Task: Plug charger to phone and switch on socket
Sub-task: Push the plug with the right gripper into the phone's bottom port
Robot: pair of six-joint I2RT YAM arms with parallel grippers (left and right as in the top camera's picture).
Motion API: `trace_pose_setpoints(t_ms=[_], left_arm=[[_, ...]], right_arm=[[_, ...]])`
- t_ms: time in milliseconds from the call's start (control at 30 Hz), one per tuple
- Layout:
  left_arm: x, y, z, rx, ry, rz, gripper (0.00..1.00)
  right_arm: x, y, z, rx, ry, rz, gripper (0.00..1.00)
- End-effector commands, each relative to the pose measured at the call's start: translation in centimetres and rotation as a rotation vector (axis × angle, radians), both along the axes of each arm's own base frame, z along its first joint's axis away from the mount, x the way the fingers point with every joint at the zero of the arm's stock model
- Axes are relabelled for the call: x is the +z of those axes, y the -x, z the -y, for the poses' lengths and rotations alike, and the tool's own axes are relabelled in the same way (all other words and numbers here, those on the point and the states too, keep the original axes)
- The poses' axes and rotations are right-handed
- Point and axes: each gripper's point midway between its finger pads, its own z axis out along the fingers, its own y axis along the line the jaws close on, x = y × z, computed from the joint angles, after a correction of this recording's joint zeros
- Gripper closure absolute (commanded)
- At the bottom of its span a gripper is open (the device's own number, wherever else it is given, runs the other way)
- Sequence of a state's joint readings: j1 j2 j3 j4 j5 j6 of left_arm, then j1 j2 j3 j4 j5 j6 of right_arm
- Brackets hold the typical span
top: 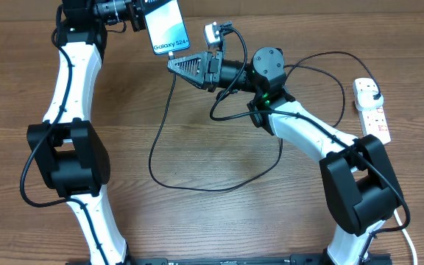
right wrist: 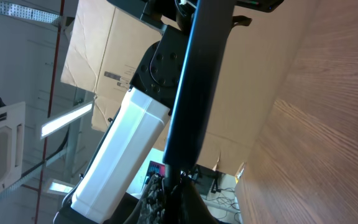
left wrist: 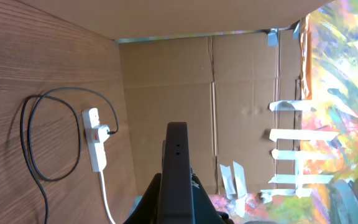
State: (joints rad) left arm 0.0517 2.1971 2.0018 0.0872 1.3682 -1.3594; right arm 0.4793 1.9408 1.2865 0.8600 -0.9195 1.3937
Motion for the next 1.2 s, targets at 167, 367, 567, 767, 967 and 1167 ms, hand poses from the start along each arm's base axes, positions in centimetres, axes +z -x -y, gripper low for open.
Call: trace_pose_setpoints(t_ms=[167, 367, 567, 767, 967, 1167], left_arm=[[0.8, 0.3, -0.4, -0.015, 0.008, -0.002, 0.96], [0.9, 0.5, -0.6, -0.027, 0.009, 0.0, 0.96], [0.9, 0.7, -0.6, -0.036, 0.009, 0.004, 0.96], [0.9, 0.9, -0.5, -0.049, 0.008, 0.01, 0.96], [0.9, 1.0, -0.1, -0.058, 0.005, 0.028, 0.96], [0.9, 1.5, 0.0, -0.085, 0.001, 0.057, 0.96]], right_arm=[[0.6, -0.4, 0.1, -0.015, -0.007, 0.022, 0.96], [0.6, -0.4, 0.1, -0.015, -0.007, 0.022, 0.96], [0.6, -0.4, 0.1, -0.015, -0.007, 0.022, 0.96], [0.6, -0.4, 0.1, -0.016, -0.008, 0.022, 0.96], [0.6, -0.4, 0.1, -0.016, -0.007, 0.022, 0.96], [0.7, -0.6, 0.2, -0.026, -0.01, 0.02, 0.96]])
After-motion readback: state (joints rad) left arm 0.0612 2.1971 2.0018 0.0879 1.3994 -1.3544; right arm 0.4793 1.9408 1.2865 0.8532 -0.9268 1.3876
